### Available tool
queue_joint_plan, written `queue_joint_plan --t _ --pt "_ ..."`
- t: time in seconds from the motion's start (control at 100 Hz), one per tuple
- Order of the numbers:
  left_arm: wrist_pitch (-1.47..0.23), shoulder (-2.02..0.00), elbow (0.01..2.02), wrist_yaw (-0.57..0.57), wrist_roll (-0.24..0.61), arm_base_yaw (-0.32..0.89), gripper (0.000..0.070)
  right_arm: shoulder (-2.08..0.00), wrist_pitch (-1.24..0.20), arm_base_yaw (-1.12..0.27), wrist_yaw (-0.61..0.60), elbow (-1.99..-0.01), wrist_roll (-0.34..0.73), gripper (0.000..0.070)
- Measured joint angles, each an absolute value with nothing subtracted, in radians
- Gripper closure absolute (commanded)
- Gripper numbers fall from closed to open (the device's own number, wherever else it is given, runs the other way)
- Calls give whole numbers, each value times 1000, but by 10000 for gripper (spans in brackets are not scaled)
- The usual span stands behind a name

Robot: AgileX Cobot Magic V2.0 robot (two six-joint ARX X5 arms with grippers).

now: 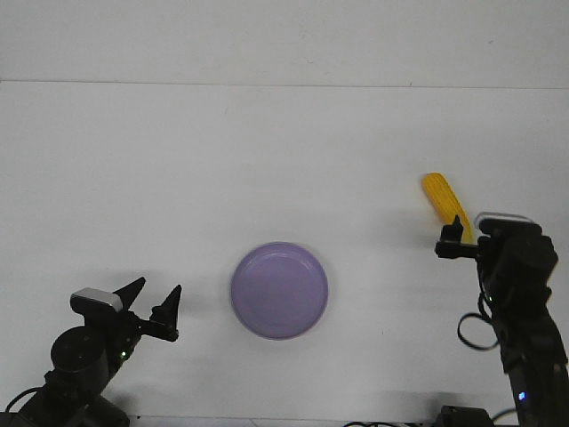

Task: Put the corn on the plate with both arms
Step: 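Reach the right gripper to the yellow corn cob and grasp it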

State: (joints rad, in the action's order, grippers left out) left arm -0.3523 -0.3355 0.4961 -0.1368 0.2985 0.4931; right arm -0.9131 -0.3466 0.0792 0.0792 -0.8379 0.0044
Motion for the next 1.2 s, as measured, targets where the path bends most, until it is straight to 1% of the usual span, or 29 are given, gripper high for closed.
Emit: queue_joint_plan --t 0.19,0.38,0.61,0.84,0.89,1.0,1.11,1.2 --pt "-352 -336 496 -137 299 493 197 -1291 -489 95 28 -1076 -42 67" --pt "-352 -336 496 -137 299 493 197 -1600 -606 107 25 -1315 -73 68" --pt "-352 -336 496 -137 299 493 197 -1809 -647 108 23 -1461 -83 70" --pt "-352 -336 496 -137 299 493 197 -1898 -645 111 23 -1472 -91 90" --pt "-352 -336 496 -137 299 493 197 -1911 -643 112 23 -1472 -91 121" --pt "-352 -336 496 -137 299 493 197 -1927 -636 112 23 -1472 -94 217" --pt "-352 -336 496 -137 299 493 197 -1927 -625 112 28 -1473 -97 361" --pt "-352 -336 496 -137 299 493 197 -1927 -626 112 30 -1473 -98 413"
